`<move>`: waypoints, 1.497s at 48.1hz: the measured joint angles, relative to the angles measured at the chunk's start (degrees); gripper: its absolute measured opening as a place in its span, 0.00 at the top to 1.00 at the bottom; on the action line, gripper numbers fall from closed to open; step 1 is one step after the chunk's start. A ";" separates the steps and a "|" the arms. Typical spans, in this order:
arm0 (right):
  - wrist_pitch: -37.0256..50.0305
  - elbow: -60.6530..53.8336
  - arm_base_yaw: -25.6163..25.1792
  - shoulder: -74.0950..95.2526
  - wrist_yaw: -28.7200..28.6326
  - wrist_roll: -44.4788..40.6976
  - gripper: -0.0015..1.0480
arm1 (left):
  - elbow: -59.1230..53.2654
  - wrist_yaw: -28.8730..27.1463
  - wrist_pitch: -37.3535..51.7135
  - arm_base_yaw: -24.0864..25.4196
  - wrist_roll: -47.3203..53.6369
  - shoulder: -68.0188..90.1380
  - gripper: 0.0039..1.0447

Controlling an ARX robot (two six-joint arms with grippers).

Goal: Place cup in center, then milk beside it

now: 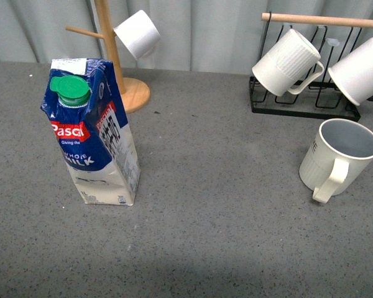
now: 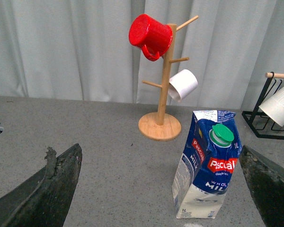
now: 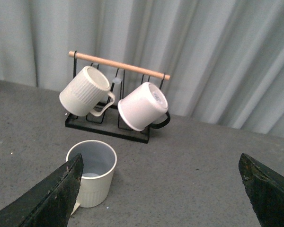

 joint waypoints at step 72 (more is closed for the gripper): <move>-16.24 49.55 -1.81 84.89 -0.70 25.70 0.59 | 0.00 0.02 0.00 0.00 0.00 0.00 0.06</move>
